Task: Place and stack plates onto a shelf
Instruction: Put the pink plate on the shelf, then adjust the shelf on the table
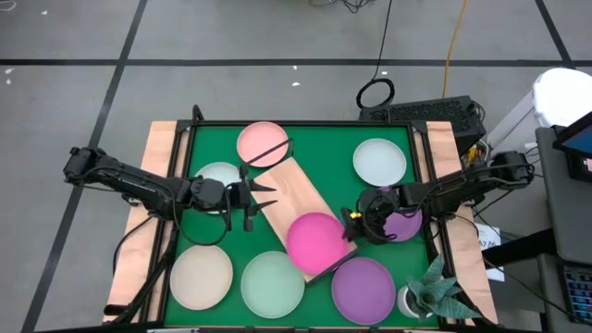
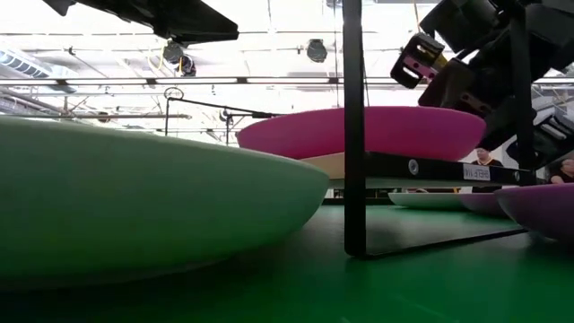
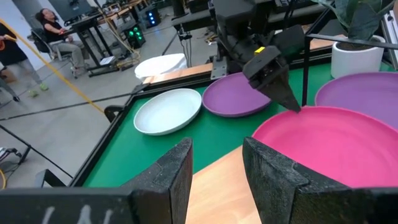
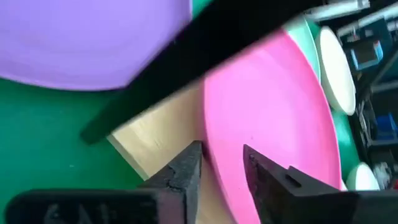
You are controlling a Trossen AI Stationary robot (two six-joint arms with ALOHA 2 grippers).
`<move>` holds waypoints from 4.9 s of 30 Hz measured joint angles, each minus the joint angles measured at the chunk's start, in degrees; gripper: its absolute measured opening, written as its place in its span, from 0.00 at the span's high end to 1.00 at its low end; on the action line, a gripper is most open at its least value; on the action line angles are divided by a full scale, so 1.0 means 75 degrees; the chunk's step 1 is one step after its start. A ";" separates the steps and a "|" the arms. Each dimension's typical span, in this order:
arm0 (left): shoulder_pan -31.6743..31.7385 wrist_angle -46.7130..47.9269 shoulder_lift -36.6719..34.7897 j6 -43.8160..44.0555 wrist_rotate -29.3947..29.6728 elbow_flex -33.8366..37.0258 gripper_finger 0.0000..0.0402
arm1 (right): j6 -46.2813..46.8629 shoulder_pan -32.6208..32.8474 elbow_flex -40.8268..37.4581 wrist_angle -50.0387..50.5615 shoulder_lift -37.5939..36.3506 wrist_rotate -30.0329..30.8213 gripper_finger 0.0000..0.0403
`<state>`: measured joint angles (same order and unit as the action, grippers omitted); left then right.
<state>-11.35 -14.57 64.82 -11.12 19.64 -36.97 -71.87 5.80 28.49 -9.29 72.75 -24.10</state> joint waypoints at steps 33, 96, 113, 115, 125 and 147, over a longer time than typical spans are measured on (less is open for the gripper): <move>-0.0975 0.2964 0.0092 0.2559 -0.0622 -0.0003 0.63 | 0.2704 0.0041 0.0003 0.1019 -0.1048 0.6964 0.71; -0.1118 0.0259 0.4022 0.3038 -0.0217 0.0000 0.81 | 0.5000 0.1090 0.0134 -0.6072 -0.2597 1.0398 1.00; -0.1989 -0.1406 0.4008 0.3538 -0.1079 -0.0036 0.81 | 0.5470 0.1090 0.0134 -0.6097 -0.2597 1.0395 1.00; -0.2092 -0.1420 0.4137 0.3583 -0.1017 -0.0265 0.81 | 0.5487 0.1090 0.0134 -0.6103 -0.2598 1.0392 1.00; -0.2560 0.0461 0.5356 0.2576 -0.0985 -0.2568 0.81 | 0.5459 0.1090 0.0134 -0.6156 -0.2599 1.0360 1.00; -0.2553 -0.0512 0.6210 0.1748 -0.1035 -0.3485 0.81 | 0.5314 0.1294 0.0131 -0.6212 -0.2601 1.0355 1.00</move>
<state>-30.50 -18.41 111.39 2.00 11.88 -63.11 -32.02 15.51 29.47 -55.88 53.24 53.56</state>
